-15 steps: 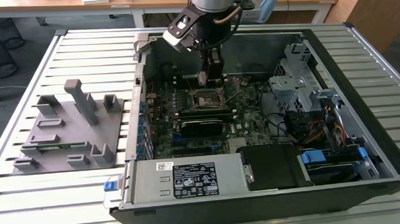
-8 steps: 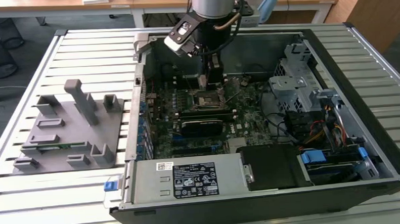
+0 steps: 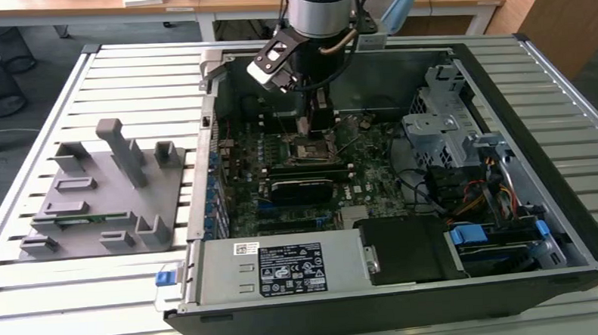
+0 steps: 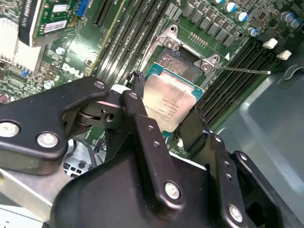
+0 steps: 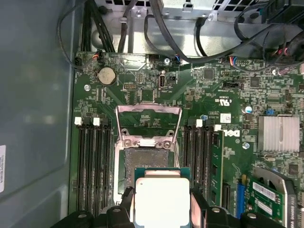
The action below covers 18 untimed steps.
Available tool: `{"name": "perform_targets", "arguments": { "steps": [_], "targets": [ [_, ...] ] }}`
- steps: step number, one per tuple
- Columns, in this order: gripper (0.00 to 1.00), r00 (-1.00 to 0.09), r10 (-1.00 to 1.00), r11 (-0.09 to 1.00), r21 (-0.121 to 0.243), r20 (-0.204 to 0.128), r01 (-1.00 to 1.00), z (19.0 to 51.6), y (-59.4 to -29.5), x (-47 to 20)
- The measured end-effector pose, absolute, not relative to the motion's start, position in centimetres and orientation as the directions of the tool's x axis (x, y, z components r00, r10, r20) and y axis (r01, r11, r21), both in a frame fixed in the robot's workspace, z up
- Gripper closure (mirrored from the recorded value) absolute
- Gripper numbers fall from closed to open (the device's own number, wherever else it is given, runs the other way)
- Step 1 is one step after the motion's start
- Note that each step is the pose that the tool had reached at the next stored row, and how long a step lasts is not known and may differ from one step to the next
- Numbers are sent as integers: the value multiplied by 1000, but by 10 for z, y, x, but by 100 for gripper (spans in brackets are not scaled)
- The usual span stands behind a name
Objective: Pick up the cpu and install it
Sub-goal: 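Place the cpu into insertion slot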
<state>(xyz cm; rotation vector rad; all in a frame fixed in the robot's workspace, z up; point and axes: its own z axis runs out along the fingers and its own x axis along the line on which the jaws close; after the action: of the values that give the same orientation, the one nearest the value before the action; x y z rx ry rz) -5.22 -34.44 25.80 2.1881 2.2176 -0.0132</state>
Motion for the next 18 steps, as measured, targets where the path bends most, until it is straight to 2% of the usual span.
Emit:
{"name": "perform_targets", "arguments": {
  "steps": [18],
  "targets": [
    [46,-13,1000,13,12,-24,1000,236,-340,-51]
  ]
}}
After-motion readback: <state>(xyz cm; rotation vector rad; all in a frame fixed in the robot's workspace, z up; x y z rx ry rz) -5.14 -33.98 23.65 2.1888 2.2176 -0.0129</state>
